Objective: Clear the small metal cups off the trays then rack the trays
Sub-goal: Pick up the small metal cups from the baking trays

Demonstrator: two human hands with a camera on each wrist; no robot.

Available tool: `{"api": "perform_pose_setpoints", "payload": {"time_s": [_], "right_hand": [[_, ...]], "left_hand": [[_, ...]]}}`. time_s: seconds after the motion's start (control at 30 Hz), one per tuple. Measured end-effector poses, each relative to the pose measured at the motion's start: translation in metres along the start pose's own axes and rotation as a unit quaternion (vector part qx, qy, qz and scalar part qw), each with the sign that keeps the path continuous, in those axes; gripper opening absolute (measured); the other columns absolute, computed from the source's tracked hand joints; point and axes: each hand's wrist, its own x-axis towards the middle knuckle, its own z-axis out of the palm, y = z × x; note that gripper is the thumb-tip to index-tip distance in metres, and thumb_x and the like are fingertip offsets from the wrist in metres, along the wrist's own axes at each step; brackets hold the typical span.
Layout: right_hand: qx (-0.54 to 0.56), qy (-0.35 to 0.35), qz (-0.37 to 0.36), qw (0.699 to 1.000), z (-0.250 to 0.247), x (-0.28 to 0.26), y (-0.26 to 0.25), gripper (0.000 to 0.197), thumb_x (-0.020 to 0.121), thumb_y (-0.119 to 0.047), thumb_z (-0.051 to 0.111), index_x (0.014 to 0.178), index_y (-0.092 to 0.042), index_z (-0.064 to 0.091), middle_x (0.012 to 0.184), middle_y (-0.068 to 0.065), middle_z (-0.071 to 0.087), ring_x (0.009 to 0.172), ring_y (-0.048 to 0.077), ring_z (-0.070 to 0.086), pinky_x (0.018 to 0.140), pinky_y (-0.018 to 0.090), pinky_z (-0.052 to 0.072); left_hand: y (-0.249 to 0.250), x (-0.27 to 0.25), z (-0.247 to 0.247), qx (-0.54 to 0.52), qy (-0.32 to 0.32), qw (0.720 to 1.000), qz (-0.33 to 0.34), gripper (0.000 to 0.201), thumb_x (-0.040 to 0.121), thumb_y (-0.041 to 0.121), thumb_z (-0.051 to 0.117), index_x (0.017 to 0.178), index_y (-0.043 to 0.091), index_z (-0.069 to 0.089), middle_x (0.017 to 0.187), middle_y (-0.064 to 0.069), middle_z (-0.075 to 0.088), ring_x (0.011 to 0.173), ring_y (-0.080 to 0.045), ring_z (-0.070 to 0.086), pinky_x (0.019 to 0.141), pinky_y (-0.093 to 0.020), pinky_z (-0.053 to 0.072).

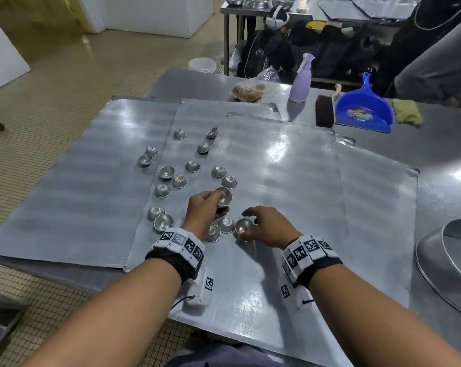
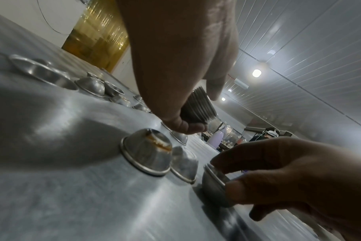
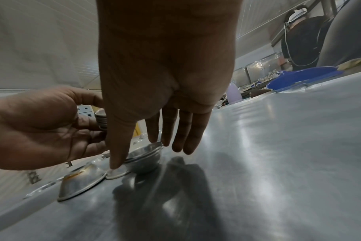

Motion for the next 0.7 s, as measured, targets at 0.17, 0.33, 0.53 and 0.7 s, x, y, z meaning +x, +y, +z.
{"api": "perform_pose_setpoints", "payload": {"time_s": [0.17,0.33,0.53,0.7], "right_hand": [[-0.019,-0.004,-0.003,1.0,0.0,0.003,-0.001,0.054,0.073,-0.046,0.08,0.121,-0.025,0.065,0.12,-0.001,0.067,0.102,0.019,0.064,0.086,0.037,0.053],[-0.016,0.005,0.008,1.0,0.0,0.001,0.001,0.051,0.072,-0.045,0.079,0.118,-0.024,0.066,0.115,-0.002,0.067,0.1,0.018,0.064,0.085,0.037,0.053],[-0.004,0.015,0.007,1.0,-0.004,-0.003,0.003,0.047,0.074,-0.042,0.077,0.116,-0.024,0.068,0.114,0.0,0.065,0.101,0.02,0.063,0.085,0.037,0.053],[0.051,0.042,0.016,0.998,-0.009,-0.009,0.008,0.045,0.069,-0.044,0.075,0.11,-0.028,0.067,0.103,-0.005,0.068,0.093,0.015,0.064,0.083,0.038,0.055]], "left_hand": [[-0.006,0.0,0.001,0.01,-0.005,1.0,-0.001,0.015,0.09,0.015,0.07,0.086,0.001,0.068,0.075,-0.012,0.065,0.068,-0.027,0.069,0.08,-0.038,0.059],[-0.007,0.001,0.003,0.024,-0.009,1.0,0.009,0.014,0.091,0.013,0.068,0.088,0.0,0.069,0.076,-0.012,0.066,0.064,-0.023,0.07,0.076,-0.036,0.059],[-0.01,0.003,0.008,0.076,-0.018,0.997,0.024,0.015,0.09,0.001,0.058,0.095,-0.01,0.068,0.079,-0.016,0.066,0.063,-0.02,0.071,0.064,-0.029,0.057],[-0.012,0.005,0.014,0.103,-0.03,0.994,0.031,0.012,0.091,0.0,0.055,0.09,-0.003,0.066,0.079,-0.015,0.064,0.063,-0.019,0.071,0.066,-0.031,0.053]]}}
